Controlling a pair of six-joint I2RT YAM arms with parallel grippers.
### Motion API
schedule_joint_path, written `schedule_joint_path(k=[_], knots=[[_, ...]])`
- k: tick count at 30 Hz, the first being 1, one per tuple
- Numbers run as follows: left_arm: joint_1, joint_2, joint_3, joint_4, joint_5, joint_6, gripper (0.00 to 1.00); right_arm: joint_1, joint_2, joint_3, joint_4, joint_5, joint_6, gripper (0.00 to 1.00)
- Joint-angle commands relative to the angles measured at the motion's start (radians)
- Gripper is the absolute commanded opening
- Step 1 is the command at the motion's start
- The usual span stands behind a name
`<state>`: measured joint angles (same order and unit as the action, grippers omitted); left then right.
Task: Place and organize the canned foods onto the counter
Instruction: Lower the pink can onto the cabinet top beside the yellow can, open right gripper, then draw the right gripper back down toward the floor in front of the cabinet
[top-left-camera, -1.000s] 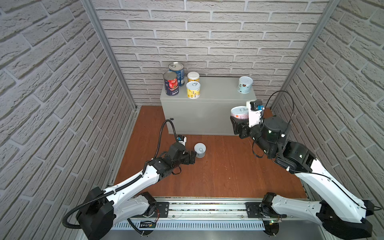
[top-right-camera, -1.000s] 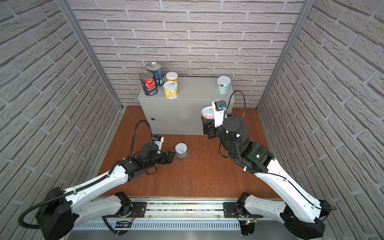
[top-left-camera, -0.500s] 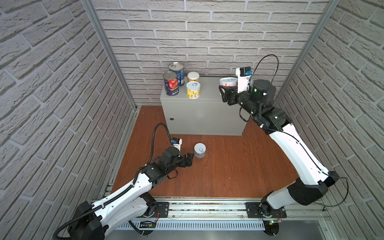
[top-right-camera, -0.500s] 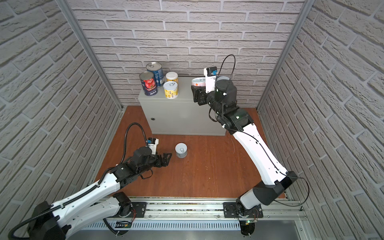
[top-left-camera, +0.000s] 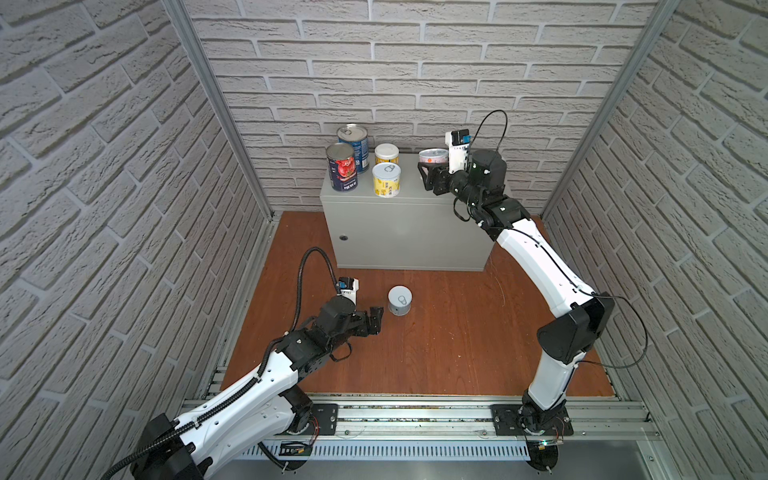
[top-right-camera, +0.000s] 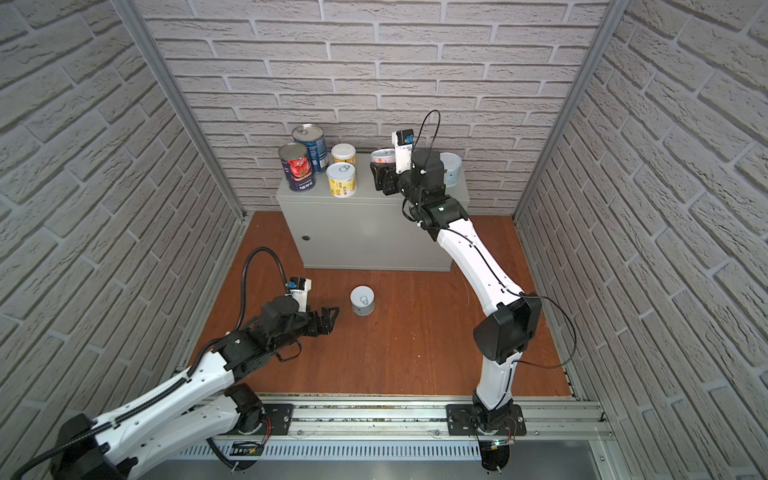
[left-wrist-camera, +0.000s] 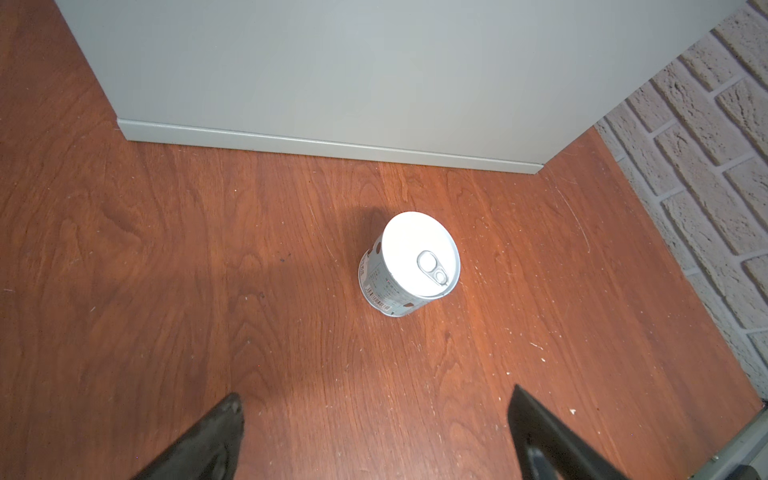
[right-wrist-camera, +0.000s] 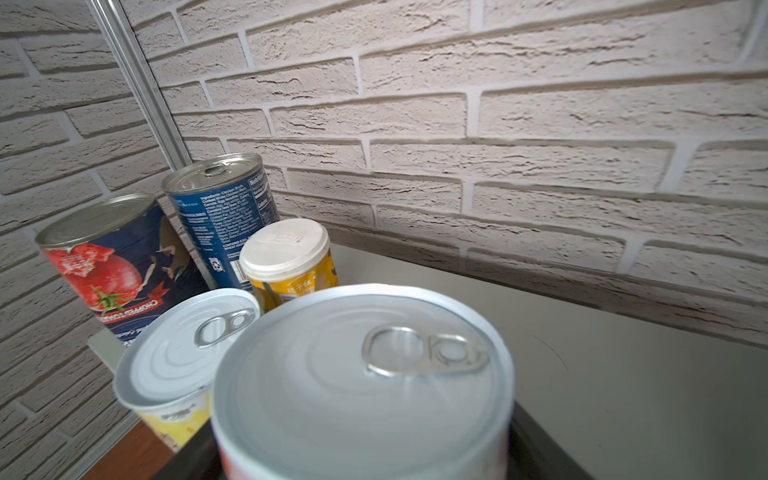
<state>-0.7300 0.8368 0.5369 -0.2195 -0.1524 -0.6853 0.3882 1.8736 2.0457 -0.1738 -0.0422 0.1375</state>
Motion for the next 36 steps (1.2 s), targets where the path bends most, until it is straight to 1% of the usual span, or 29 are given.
schedule_joint_path(k=[1,7,10,15,17,19,20,23,27,30,32,36], knots=[[-0.006,-0.015,-0.002,-0.003,-0.023,-0.014,0.98,-0.006,0.021,0.079,0.177,0.000,-0.020,0.70],[-0.007,-0.032,0.015,-0.045,-0.044,-0.013,0.98,-0.011,0.147,0.192,0.173,0.022,-0.036,0.70],[-0.009,-0.042,0.018,-0.059,-0.057,-0.016,0.98,-0.012,0.182,0.202,0.208,0.062,-0.034,0.71],[-0.009,-0.042,0.042,-0.094,-0.071,-0.012,0.98,-0.012,0.223,0.203,0.238,0.083,-0.045,0.72],[-0.011,-0.040,0.049,-0.101,-0.072,-0.015,0.98,-0.012,0.232,0.205,0.238,0.093,-0.048,0.78],[-0.011,-0.034,0.056,-0.101,-0.070,-0.018,0.98,-0.012,0.230,0.203,0.221,0.094,-0.049,0.91],[-0.011,-0.031,0.060,-0.103,-0.070,-0.018,0.98,-0.012,0.225,0.202,0.211,0.095,-0.050,0.94],[-0.011,-0.017,0.080,-0.119,-0.076,-0.016,0.98,-0.013,0.174,0.151,0.204,0.093,-0.049,0.98],[-0.013,0.006,0.100,-0.119,-0.075,-0.020,0.98,-0.012,0.028,-0.032,0.307,0.078,-0.035,0.99],[-0.016,0.025,0.114,-0.115,-0.075,-0.020,0.98,-0.011,-0.087,-0.171,0.370,0.043,-0.009,0.99],[-0.019,0.039,0.119,-0.106,-0.072,-0.019,0.98,-0.009,-0.159,-0.252,0.392,0.024,0.005,0.99],[-0.026,0.068,0.131,-0.086,-0.068,-0.010,0.98,-0.009,-0.329,-0.435,0.402,0.024,0.038,0.99]])
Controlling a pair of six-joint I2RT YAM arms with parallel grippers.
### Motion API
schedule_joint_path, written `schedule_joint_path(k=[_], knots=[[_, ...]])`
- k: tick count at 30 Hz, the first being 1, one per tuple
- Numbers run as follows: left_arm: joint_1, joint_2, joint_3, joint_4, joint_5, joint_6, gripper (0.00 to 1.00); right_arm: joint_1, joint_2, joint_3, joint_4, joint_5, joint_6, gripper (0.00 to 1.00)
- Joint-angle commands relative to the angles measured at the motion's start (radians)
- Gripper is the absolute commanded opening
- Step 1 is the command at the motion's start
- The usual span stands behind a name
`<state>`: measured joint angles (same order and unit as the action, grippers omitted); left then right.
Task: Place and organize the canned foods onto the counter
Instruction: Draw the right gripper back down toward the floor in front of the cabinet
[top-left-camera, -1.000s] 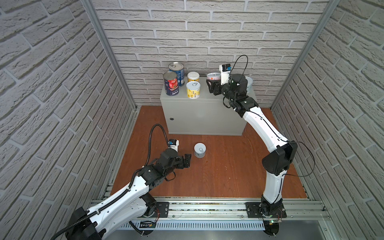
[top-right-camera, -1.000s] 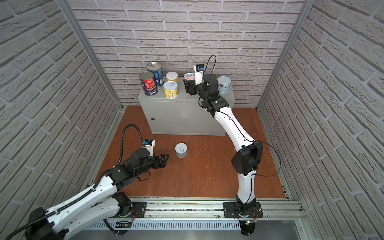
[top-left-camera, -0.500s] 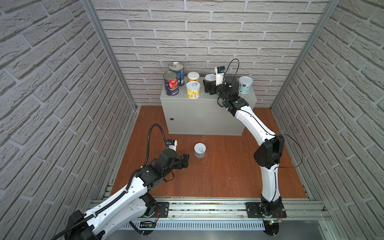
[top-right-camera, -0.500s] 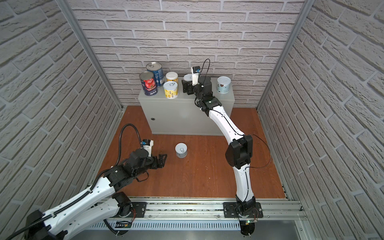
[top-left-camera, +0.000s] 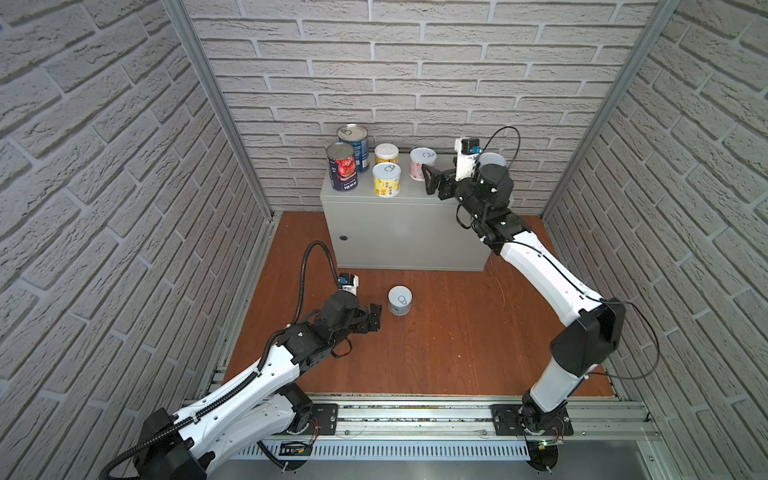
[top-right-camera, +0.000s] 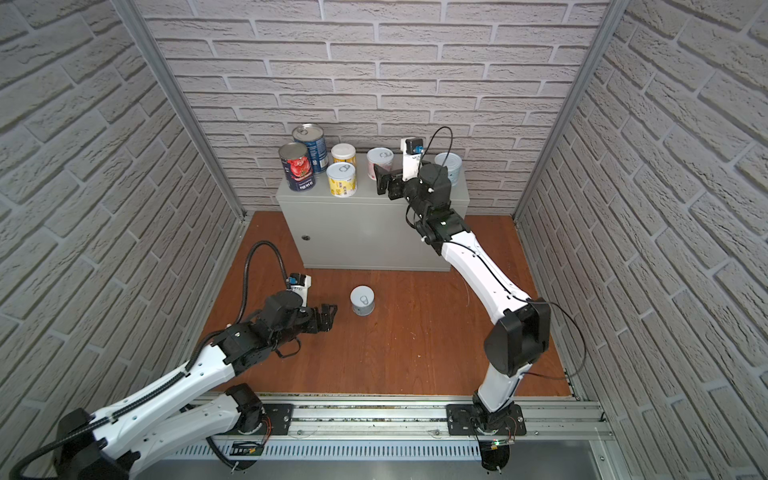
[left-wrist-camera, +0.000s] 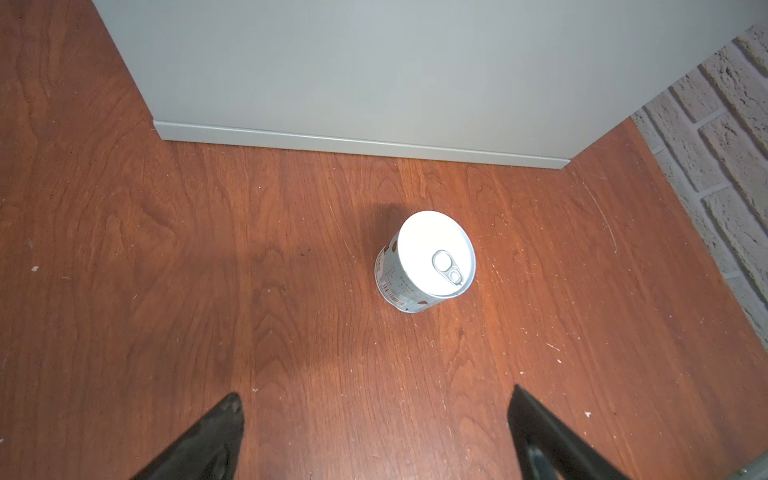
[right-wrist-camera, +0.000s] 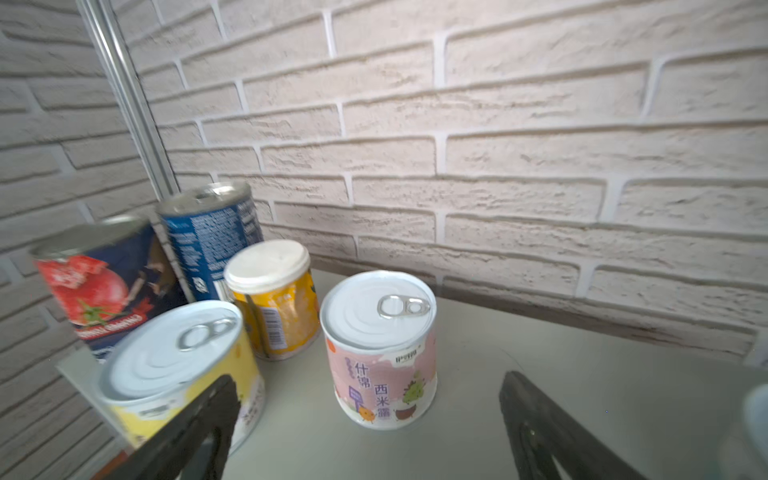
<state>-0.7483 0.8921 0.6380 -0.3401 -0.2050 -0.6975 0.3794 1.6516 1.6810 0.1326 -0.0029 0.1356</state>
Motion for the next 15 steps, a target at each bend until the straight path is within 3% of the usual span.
schedule_joint_path(k=[1,8,15], knots=[[-0.011,0.020,0.036,0.036,-0.014,0.007,0.98,0.000,-0.153,-0.115,0.089,-0.019,0.046,0.99],[-0.034,0.071,0.056,0.057,-0.037,0.047,0.98,-0.002,-0.448,-0.382,-0.009,0.017,0.133,0.99],[-0.036,0.150,0.035,0.136,-0.029,0.056,0.98,-0.001,-0.674,-0.586,-0.139,-0.047,0.197,0.98]])
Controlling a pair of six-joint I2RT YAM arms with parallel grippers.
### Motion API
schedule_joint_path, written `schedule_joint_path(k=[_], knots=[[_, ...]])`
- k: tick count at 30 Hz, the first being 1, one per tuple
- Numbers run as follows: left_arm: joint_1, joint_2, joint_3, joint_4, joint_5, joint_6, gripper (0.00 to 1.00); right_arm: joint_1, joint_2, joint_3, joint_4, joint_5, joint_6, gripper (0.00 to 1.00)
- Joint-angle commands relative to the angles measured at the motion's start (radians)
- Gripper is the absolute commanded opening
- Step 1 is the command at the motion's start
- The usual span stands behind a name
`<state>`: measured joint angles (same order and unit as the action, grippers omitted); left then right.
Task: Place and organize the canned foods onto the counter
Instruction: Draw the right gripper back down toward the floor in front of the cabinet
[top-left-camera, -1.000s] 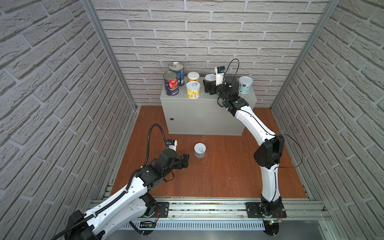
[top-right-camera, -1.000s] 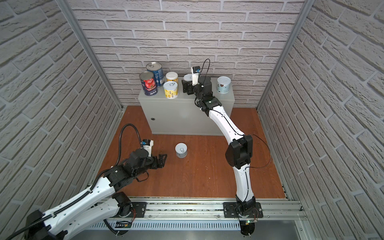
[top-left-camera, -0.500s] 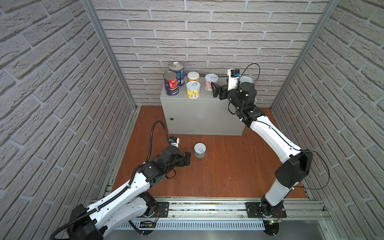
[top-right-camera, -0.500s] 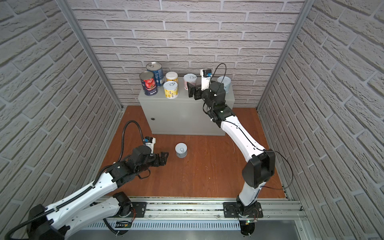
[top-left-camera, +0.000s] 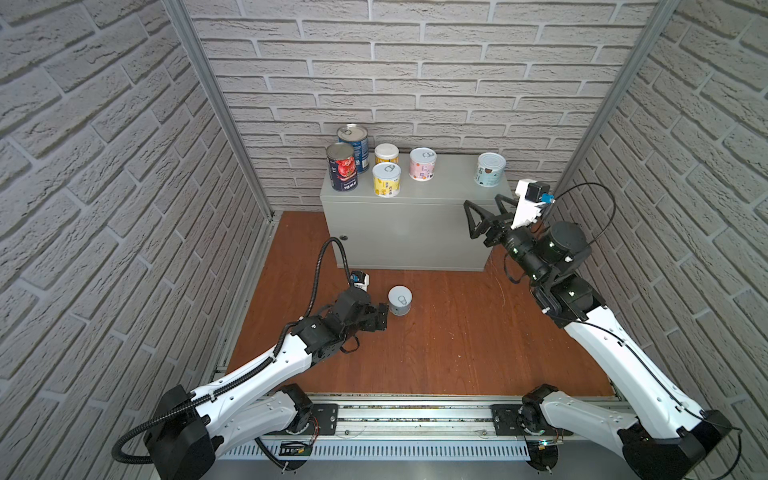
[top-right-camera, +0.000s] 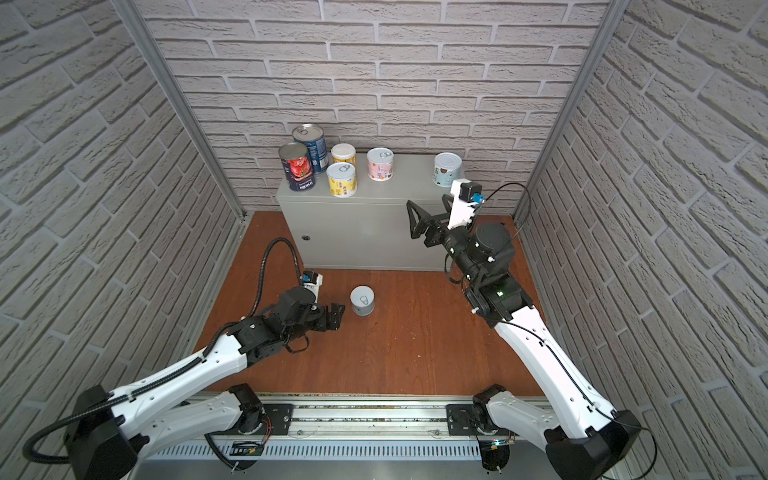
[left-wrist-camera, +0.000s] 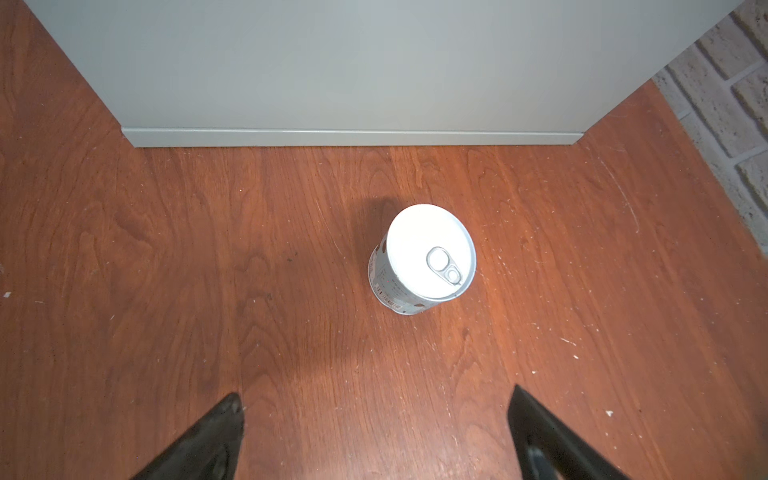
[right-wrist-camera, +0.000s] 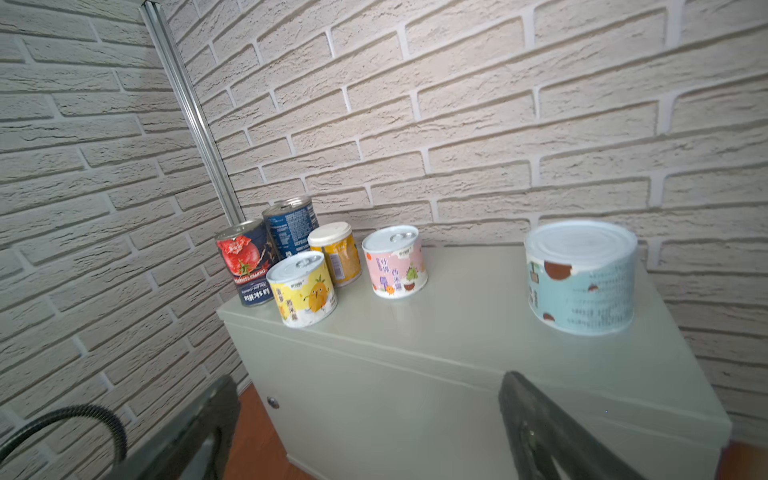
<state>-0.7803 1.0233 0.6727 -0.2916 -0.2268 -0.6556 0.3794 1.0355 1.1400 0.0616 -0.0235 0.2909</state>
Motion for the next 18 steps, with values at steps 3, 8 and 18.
schedule_joint_path(k=[3,8,18], knots=[[-0.003,0.074,-0.003,0.124,0.012,0.018,0.98,0.000,-0.122,-0.128,-0.110,-0.035,0.060,0.98],[0.000,0.171,0.038,0.147,0.032,0.043,0.99,0.000,-0.145,-0.266,-0.135,-0.104,0.078,0.98],[0.001,0.240,0.027,0.257,0.084,0.057,0.98,-0.001,-0.124,-0.428,-0.110,-0.182,0.069,0.97]])
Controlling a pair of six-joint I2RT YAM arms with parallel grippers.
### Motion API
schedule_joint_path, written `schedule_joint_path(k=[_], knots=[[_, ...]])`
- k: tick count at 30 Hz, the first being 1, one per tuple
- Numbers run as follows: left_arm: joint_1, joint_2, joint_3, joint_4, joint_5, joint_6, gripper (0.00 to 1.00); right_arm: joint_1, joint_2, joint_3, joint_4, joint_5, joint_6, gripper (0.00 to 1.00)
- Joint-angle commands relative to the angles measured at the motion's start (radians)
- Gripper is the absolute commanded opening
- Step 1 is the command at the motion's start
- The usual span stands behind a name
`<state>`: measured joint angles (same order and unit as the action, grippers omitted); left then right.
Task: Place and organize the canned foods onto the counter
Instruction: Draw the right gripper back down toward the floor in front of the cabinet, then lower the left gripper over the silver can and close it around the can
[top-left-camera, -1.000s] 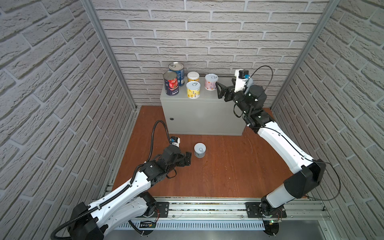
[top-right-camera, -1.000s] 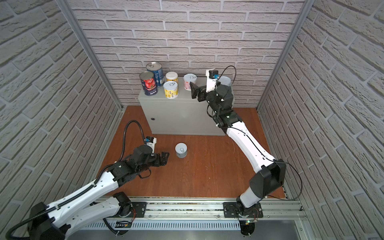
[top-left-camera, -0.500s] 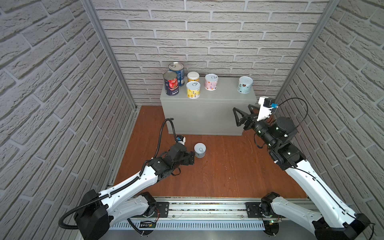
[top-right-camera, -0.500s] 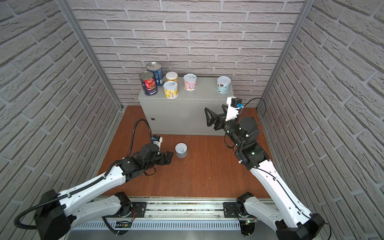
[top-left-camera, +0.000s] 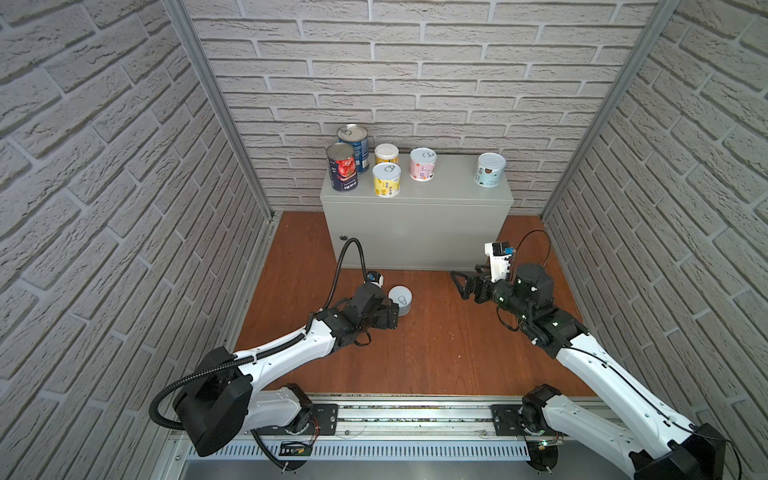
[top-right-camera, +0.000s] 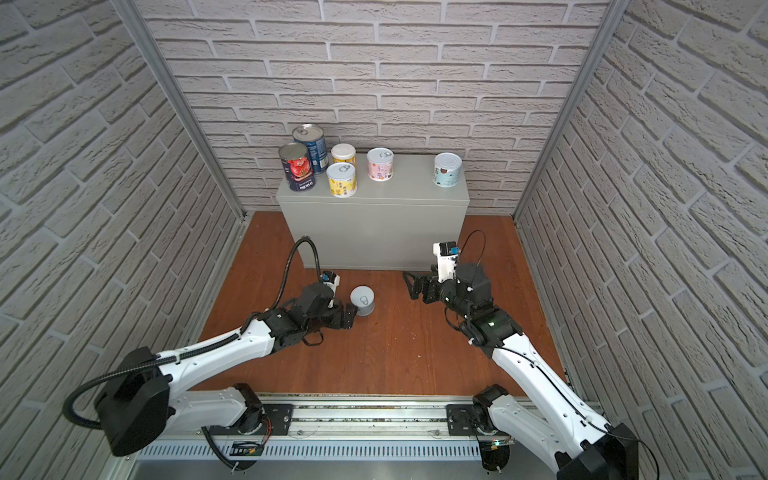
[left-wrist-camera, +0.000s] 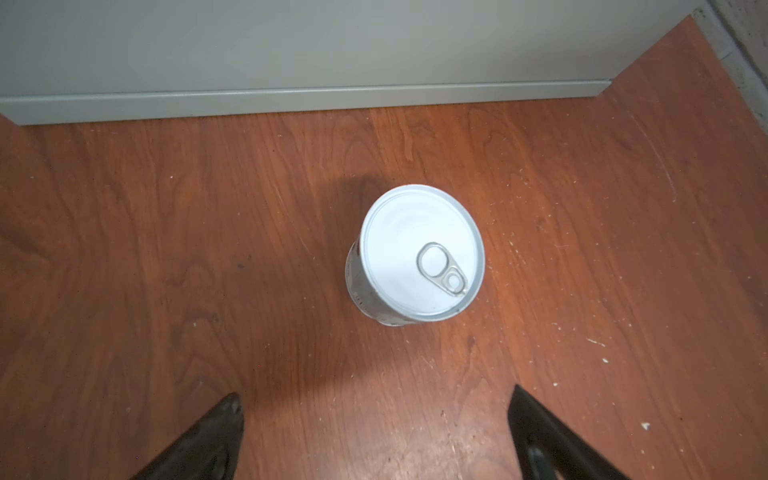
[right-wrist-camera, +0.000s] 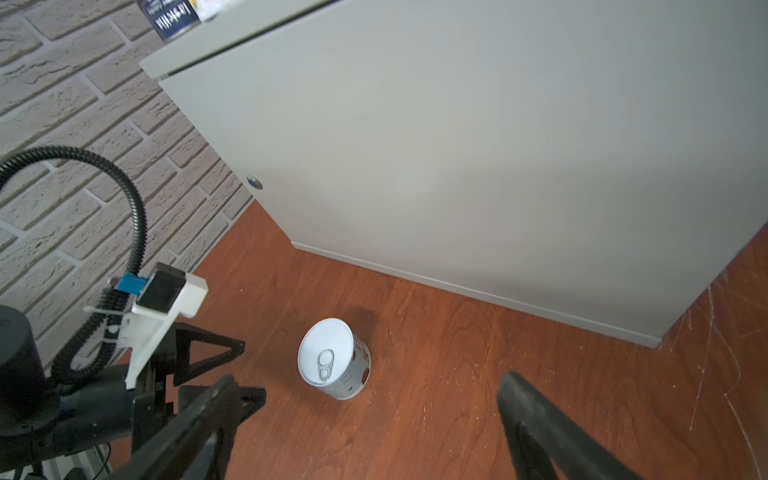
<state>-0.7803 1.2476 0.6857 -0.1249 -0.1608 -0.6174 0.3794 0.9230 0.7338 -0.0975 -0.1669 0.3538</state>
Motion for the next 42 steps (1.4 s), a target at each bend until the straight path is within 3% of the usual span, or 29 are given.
schedule_joint_path(k=[1,9,18,23,42], knots=[[0.000,0.027,0.016,0.108,0.020,0.021,0.98,-0.001,-0.013,-0.034,0.052,-0.040,0.007,0.97],[0.003,0.195,0.124,0.133,0.001,0.076,0.99,0.000,-0.042,-0.075,0.013,-0.029,-0.030,0.97],[0.004,0.290,0.179,0.125,-0.014,0.064,0.98,0.000,-0.087,-0.139,-0.005,0.020,-0.035,0.97],[0.003,0.316,0.173,0.187,0.015,0.062,0.98,-0.001,-0.061,-0.151,0.004,0.053,-0.018,0.96],[-0.005,0.375,0.224,0.117,-0.003,0.073,0.98,-0.001,-0.076,-0.129,-0.041,0.063,-0.008,0.95]])
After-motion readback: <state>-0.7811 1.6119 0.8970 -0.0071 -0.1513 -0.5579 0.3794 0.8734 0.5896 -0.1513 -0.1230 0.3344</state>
